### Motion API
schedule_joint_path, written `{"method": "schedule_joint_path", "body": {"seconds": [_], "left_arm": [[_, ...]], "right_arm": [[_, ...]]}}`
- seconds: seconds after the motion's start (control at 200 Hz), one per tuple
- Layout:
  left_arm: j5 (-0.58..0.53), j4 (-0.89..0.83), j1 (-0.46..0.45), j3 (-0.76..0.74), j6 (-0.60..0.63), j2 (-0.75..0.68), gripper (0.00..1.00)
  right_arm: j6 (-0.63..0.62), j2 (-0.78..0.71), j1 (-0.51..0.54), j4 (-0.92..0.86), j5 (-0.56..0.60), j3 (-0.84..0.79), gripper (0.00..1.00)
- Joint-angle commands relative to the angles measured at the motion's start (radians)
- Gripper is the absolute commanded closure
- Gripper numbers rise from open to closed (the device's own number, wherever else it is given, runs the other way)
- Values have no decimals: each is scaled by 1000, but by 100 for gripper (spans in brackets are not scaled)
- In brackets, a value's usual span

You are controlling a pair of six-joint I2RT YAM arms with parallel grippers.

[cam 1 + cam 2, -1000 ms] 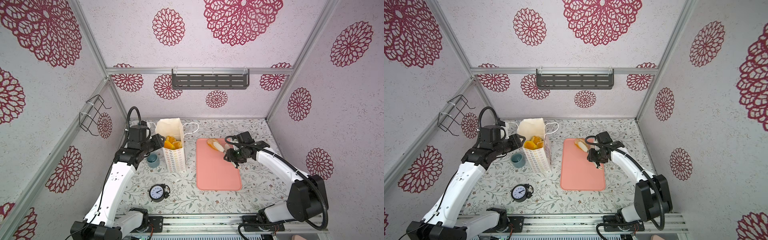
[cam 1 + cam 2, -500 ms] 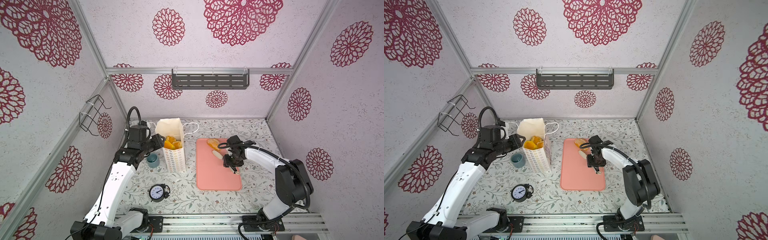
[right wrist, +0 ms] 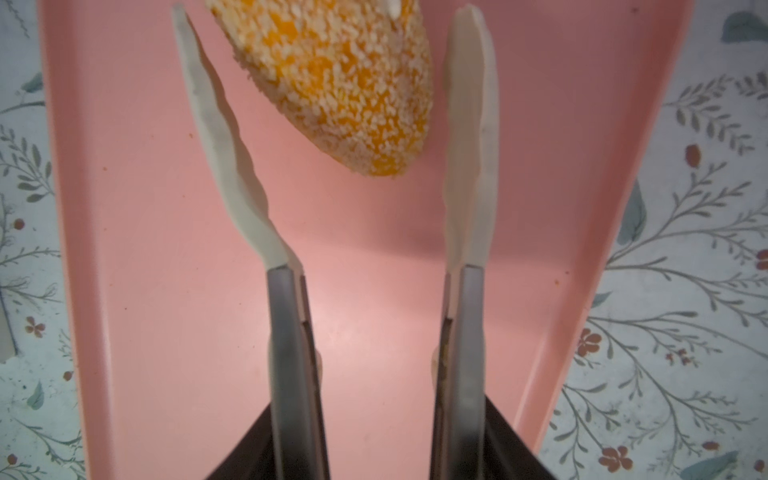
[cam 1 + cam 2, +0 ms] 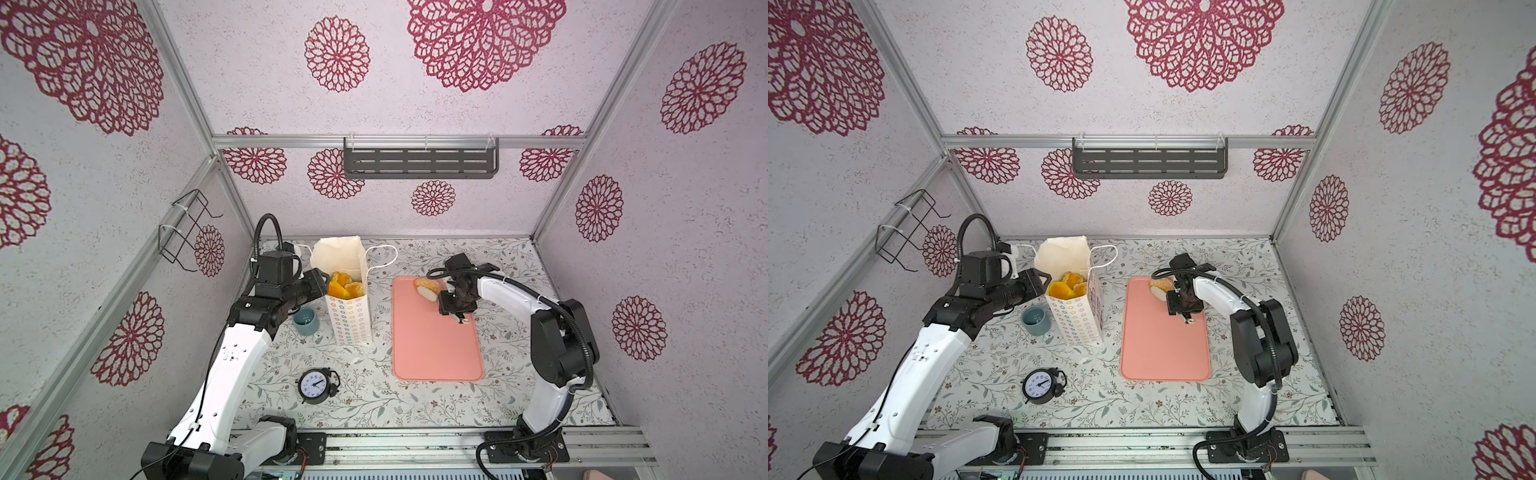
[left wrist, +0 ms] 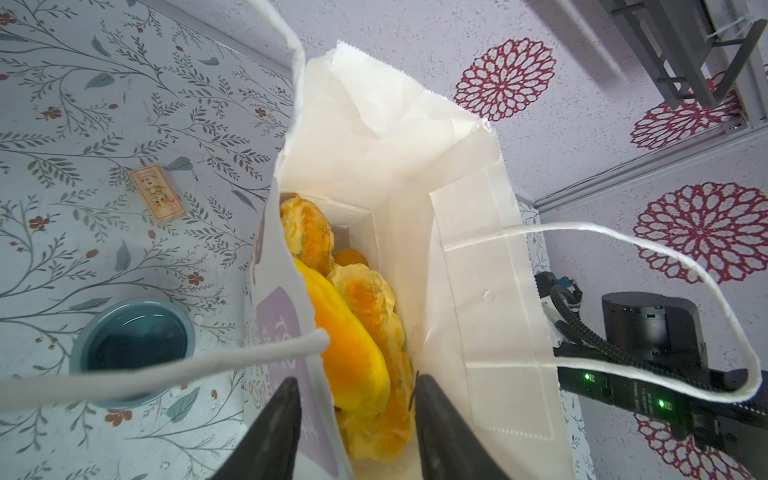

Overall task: Place the fake bread into the paper bag
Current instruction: 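Close the tongs on the sugared orange bun with right gripper, then lift the sugared bun with the tongs and carry it over the bag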

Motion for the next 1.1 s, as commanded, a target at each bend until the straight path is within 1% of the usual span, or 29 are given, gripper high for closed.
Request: {"method": "schedule_joint_path", "body": {"seconds": [0.0,0.105,0.265,0.39,0.585,0.71,0.911,1.001,1.096], "left_arm": [[6,8,5,-8,16,-3,52],[6,8,7,-8,17,-4,52],[7,6,9,-4,15,-4,52],[10,9,9,4,13,-2,52],[13,8,8,16,12,6,50],[13,8,10,21,11,8,48],[11,3,10,27,8,2,49],[5,-6,10,31,6,-4,51],[2,-10,11,30,4,-14,56]], "right_arm": [[-33,15,-8,-40,23,55,45],[-36,26,-12,-47,20,74,47],[-28,-5,-10,-48,-8,68,56],[-11,-75,-5,-40,-30,29,60],[33,-211,8,-37,-48,-35,63],[72,-307,19,-52,-49,-43,64],[151,-476,59,-64,-85,37,65],[181,-526,114,-58,-88,110,64],[210,-540,195,-40,-89,193,64]]}}
